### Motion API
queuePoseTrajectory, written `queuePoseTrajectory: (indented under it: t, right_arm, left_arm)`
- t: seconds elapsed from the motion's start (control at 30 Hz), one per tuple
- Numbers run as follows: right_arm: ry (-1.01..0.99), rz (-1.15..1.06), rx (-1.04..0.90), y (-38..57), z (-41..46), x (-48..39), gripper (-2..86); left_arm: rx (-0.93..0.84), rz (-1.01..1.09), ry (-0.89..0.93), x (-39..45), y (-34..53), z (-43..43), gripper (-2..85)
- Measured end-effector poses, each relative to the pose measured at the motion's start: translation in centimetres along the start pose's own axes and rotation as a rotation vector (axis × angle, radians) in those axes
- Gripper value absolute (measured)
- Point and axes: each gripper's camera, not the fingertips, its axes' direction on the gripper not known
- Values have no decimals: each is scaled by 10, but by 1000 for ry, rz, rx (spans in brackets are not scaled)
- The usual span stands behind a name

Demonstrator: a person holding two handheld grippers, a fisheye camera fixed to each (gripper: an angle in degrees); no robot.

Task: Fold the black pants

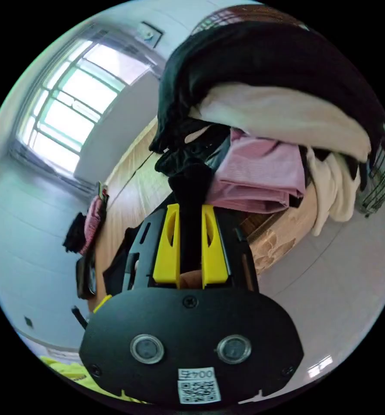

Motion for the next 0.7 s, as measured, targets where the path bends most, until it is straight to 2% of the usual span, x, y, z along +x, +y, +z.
queuePoseTrajectory:
  t: [0.2,0.27,0.37,0.5,0.57,0.7]
  right_arm:
    - [270,-492,-54,25,5,-253,74]
    - [315,-699,-32,67,11,-356,74]
    - [307,-910,7,143,16,-465,74]
    - [274,-1149,101,273,31,-558,75]
    - [236,-1297,138,371,66,-591,75]
    - [281,-1496,-20,502,171,-607,74]
  left_arm:
    - [59,-169,107,-45,11,-14,5]
    - [67,-198,124,-57,18,-16,5]
    - [76,-241,162,-76,31,-19,5]
    - [93,-294,228,-99,49,-19,3]
    - [94,-310,269,-106,54,-16,3]
    - [74,-348,357,-117,62,1,2]
